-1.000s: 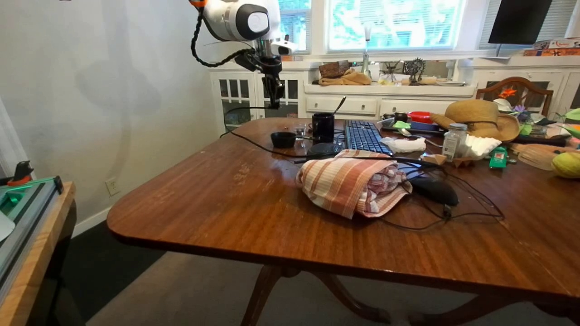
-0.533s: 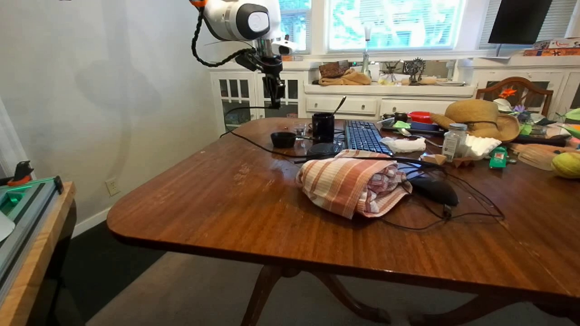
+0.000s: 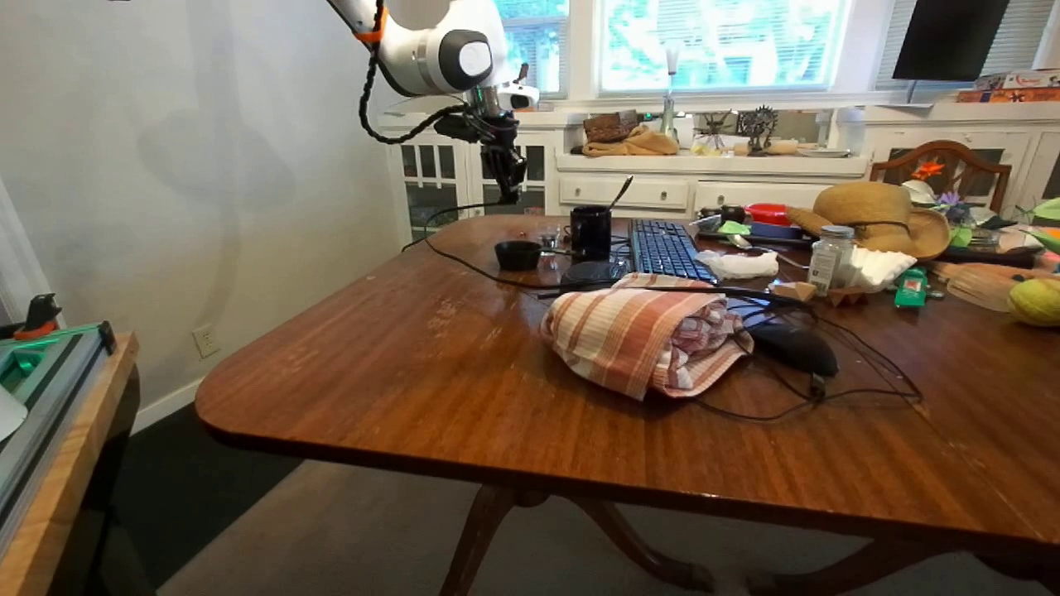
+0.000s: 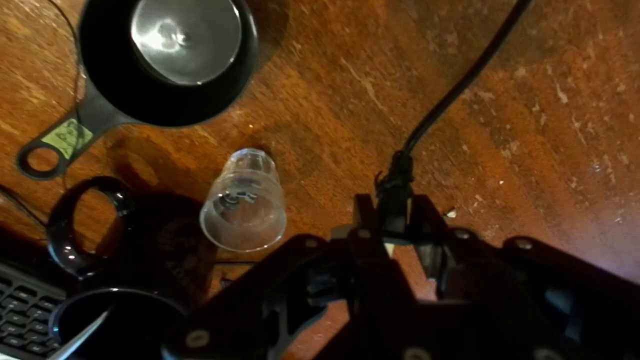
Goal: Move the black cable on the speaker to the left
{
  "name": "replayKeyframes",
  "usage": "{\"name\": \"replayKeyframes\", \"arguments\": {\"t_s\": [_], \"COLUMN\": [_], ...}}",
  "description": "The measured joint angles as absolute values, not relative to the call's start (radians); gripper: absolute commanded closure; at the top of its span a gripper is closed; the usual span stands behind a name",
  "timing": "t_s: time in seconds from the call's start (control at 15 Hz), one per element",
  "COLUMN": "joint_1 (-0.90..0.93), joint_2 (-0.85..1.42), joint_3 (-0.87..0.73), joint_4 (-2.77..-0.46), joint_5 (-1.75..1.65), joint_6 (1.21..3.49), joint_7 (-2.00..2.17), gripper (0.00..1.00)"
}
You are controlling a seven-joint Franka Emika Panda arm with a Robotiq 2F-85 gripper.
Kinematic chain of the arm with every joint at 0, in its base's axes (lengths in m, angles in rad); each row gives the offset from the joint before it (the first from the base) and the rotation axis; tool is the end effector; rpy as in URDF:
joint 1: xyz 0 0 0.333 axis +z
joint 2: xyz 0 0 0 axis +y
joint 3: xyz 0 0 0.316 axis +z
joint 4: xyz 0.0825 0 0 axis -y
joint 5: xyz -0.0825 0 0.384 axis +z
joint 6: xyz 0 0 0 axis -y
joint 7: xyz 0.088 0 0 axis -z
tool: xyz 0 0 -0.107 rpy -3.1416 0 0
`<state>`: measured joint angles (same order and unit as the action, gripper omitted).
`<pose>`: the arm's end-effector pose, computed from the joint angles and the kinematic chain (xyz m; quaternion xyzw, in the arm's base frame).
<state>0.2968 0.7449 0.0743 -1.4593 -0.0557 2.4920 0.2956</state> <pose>0.7012 0.2607 0.2721 -0.9885 -0.0435 -0.1354 0.0507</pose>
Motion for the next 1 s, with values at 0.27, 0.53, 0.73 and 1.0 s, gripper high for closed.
{"name": "replayKeyframes", "arguments": {"t_s": [0.27,0.53,0.73,1.0], "joint_1": [0.314,0.316,0.320,0.345], "joint_2": [0.864,0.965,1.025,1.105], "joint_3": [0.078,0.083,0.092,0.077], "joint_4": [-1.313,-1.163,-1.061,-0.928], "joint_5": [-0.063,-0.063,-0.062,-0.074], "joint_6": [2.492,2.490,2.471,2.409], "joint_7": [0.209,0.150,0.140,0.141], "gripper": [0.94,0.94,0.94,0.94]}}
